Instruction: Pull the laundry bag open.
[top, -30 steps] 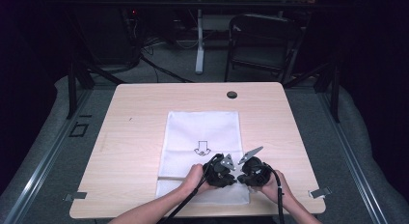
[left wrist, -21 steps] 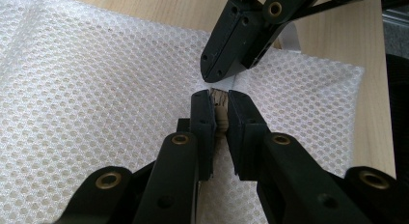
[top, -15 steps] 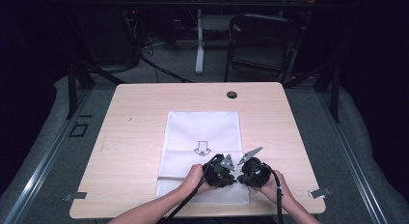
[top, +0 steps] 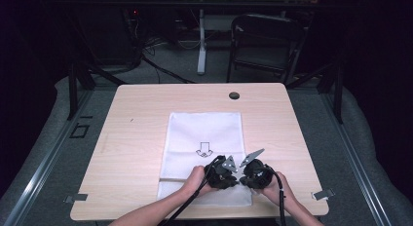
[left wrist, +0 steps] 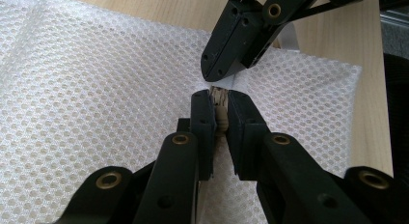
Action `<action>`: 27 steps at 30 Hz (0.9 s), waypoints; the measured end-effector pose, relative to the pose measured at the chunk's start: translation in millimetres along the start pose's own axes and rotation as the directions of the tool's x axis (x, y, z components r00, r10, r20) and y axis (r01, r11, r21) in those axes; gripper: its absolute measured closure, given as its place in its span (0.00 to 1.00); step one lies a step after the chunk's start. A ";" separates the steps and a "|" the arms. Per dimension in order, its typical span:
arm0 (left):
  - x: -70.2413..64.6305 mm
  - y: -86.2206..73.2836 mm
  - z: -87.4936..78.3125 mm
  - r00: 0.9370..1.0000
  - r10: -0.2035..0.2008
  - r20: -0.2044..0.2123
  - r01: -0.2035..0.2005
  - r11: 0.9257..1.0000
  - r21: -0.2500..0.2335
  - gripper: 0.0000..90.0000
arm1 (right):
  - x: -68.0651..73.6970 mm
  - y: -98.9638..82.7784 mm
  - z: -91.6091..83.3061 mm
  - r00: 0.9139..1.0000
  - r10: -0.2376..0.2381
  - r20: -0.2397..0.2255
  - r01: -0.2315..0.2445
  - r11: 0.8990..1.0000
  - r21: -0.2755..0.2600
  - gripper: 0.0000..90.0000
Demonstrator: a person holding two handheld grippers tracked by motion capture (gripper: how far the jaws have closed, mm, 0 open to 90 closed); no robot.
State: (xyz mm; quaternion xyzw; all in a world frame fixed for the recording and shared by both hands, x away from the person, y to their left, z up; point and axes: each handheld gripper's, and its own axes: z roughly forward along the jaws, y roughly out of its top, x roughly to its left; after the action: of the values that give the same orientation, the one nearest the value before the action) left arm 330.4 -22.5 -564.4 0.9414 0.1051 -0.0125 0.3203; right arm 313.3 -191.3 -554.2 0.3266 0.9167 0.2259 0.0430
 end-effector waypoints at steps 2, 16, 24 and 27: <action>0.1 0.0 -0.2 1.000 0.001 -0.001 -0.001 1.000 0.000 0.91 | -0.2 0.1 -0.1 1.000 -0.002 -0.001 0.002 1.000 0.001 1.00; 1.7 -3.7 -4.7 1.000 -0.005 0.003 0.005 1.000 -0.007 0.91 | 0.5 -0.1 0.4 1.000 0.000 -0.001 0.000 1.000 -0.003 1.00; 2.5 -5.9 -8.5 1.000 -0.011 -0.003 0.011 1.000 -0.007 0.91 | 0.7 0.0 0.2 1.000 0.001 0.002 -0.001 1.000 0.001 1.00; 2.8 -7.2 -10.3 1.000 -0.010 0.003 0.010 1.000 0.000 0.91 | 0.7 -0.1 0.2 1.000 0.002 0.001 -0.002 1.000 0.001 1.00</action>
State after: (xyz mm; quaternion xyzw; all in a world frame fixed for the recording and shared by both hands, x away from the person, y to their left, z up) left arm 331.2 -10.2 -560.8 0.9408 0.1093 -0.0155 0.3204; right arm 312.7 -190.9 -554.4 0.3276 0.9165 0.2254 0.0431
